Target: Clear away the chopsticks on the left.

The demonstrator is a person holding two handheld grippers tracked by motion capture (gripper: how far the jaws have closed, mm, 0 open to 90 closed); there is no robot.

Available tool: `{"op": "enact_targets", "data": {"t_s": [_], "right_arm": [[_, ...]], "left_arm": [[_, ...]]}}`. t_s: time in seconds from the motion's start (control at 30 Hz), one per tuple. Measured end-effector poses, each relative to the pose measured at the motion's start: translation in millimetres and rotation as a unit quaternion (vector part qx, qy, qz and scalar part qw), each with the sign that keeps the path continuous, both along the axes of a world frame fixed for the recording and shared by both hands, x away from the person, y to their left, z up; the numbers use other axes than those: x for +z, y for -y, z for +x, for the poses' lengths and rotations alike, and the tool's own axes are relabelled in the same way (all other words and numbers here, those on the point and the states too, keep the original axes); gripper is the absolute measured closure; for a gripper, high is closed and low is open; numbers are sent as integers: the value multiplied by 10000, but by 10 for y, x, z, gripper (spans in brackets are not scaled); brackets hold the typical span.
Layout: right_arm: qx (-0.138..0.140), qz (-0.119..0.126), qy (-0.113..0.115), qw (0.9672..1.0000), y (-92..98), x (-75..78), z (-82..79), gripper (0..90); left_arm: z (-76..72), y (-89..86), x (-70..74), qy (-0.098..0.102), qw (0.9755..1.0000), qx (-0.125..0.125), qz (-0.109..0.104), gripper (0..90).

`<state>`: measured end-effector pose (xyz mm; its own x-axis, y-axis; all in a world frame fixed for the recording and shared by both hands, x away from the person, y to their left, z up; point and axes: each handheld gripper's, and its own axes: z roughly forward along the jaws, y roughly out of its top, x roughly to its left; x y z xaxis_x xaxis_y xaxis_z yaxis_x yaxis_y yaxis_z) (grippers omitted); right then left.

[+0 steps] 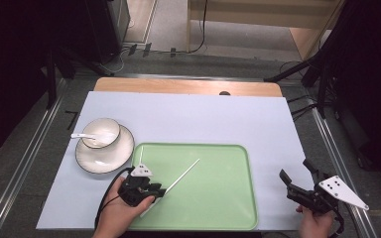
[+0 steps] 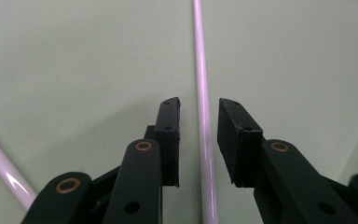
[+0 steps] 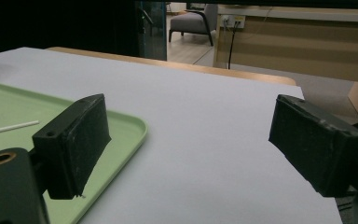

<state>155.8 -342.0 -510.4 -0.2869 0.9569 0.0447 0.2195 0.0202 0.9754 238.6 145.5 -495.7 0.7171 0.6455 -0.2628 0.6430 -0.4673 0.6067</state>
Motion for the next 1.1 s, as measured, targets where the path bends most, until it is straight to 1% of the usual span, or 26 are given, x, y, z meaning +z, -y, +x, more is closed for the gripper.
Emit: {"op": "enact_targets", "data": {"t_s": [0.03, 0.1, 0.13, 0.17, 0.2, 0.23, 0.3, 0.33, 0.47, 0.53, 0.57, 0.6, 0.63, 0.67, 0.7, 0.73, 0.77, 0.8, 0.87, 1.0, 1.1], "right_arm": [[-8, -5, -10, 10000, 1, 0, 3, 124], [-37, 14, -18, 10000, 9, -2, 5, 124], [-48, 31, -17, 10000, 13, -2, 6, 124], [-55, 31, -20, 10000, 16, -4, 6, 124], [-63, 34, -32, 10000, 17, -6, 7, 124], [-58, 28, -35, 10000, 17, -8, 7, 124], [-44, 18, -40, 10000, 10, -11, 11, 124], [-35, 4, -34, 10000, 5, -12, 14, 124], [-9, -28, -46, 10000, -13, -11, 19, 124], [0, -23, -48, 10000, -16, -11, 19, 124], [1, -15, -55, 10000, -16, -11, 17, 124], [-2, -25, -46, 10000, -14, -12, 16, 124], [-3, -15, -52, 10000, -13, -11, 14, 124], [-5, -10, -48, 10000, -11, -12, 12, 124], [-5, -17, -46, 10000, -9, -13, 12, 124], [-5, -16, -53, 10000, -9, -14, 12, 124], [-6, -15, -56, 10000, -11, -14, 12, 124], [-4, -17, -58, 10000, -12, -13, 9, 124], [0, -27, -52, 10000, -13, -12, 6, 124], [-12, -28, -59, 10000, -11, -13, 6, 124], [-9, -27, -55, 10000, -11, -13, 4, 124]], "left_arm": [[31, 21, 36, 94, 9999, 23, -29, 756], [86, 110, 70, 230, 9997, -39, -44, 820], [112, 161, 64, 249, 9996, -92, -95, 859], [133, 218, 49, 254, 9996, -140, -74, 889], [150, 275, 30, 281, 9993, -232, 7, 900], [167, 330, 15, 265, 9991, -320, 24, 900], [196, 428, -4, 219, 9989, -406, -59, 900], [208, 477, -11, 200, 9987, -467, -66, 900], [248, 670, -75, 177, 9979, -630, -4, 900], [250, 758, -101, 167, 9975, -683, 96, 900], [244, 806, -111, 218, 9971, -696, 211, 900], [245, 843, -122, 262, 9963, -732, 372, 895], [249, 872, -134, 254, 9961, -735, 419, 895], [256, 886, -143, 235, 9962, -721, 424, 897], [259, 899, -158, 253, 9961, -679, 494, 900], [263, 901, -174, 287, 9954, -659, 629, 900], [273, 884, -184, 257, 9957, -651, 613, 900], [286, 861, -184, 236, 9963, -573, 601, 900], [314, 808, -171, 284, 9964, -396, 690, 900], [375, 673, -170, 188, 9977, -159, 633, 900], [417, 558, -161, 152, 9978, 41, 645, 900]]}}
